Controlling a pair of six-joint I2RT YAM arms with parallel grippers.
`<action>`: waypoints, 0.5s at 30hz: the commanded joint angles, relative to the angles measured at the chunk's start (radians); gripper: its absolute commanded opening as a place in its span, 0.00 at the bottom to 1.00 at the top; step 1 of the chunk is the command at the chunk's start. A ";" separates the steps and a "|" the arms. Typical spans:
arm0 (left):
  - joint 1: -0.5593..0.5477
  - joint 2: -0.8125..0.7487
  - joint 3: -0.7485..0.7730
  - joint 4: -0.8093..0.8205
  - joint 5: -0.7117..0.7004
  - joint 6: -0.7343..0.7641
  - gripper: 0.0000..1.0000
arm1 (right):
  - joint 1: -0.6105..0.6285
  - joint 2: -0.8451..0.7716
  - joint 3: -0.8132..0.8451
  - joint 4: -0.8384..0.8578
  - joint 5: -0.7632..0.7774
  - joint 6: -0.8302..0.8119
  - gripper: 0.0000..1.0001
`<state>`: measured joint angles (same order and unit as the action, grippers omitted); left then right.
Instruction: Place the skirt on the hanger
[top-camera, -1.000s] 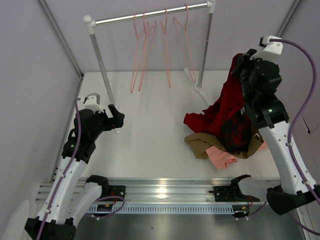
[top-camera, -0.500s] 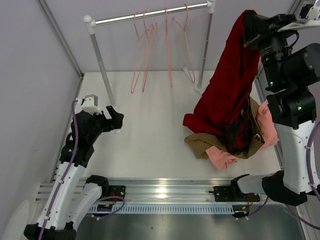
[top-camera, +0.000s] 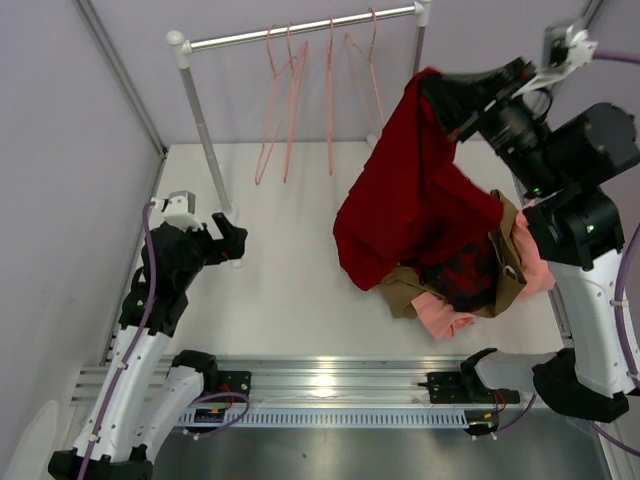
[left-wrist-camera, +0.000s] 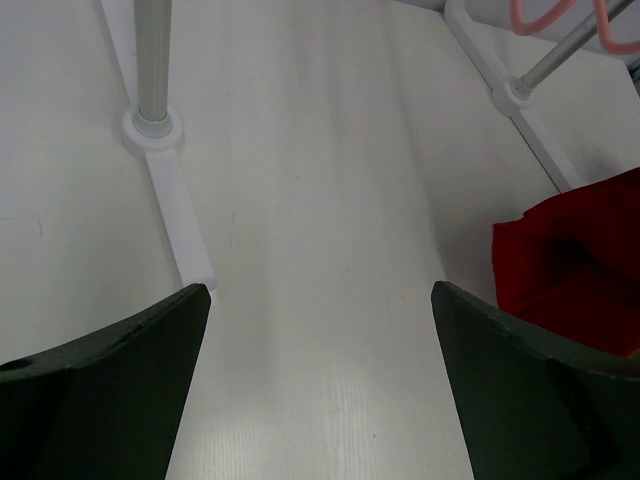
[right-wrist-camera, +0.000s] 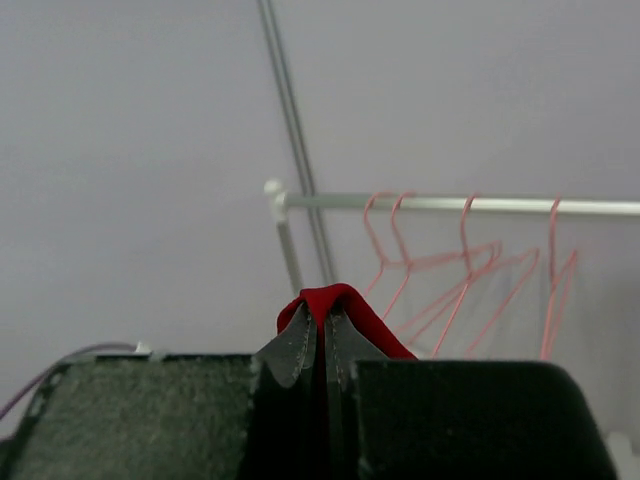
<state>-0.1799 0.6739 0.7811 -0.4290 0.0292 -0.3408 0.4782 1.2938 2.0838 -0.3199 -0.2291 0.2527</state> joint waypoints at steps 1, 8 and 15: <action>0.005 0.010 0.000 0.027 0.005 -0.015 0.99 | 0.037 -0.118 -0.198 0.051 -0.090 0.040 0.00; 0.005 0.044 0.007 0.035 0.011 -0.015 0.99 | 0.083 -0.298 -0.592 0.113 -0.281 0.170 0.00; 0.005 0.050 0.006 0.029 -0.002 -0.021 0.99 | 0.304 -0.229 -0.755 -0.004 -0.214 0.096 0.00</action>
<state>-0.1799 0.7273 0.7811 -0.4290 0.0292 -0.3412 0.7017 1.0302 1.3613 -0.3027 -0.4572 0.3740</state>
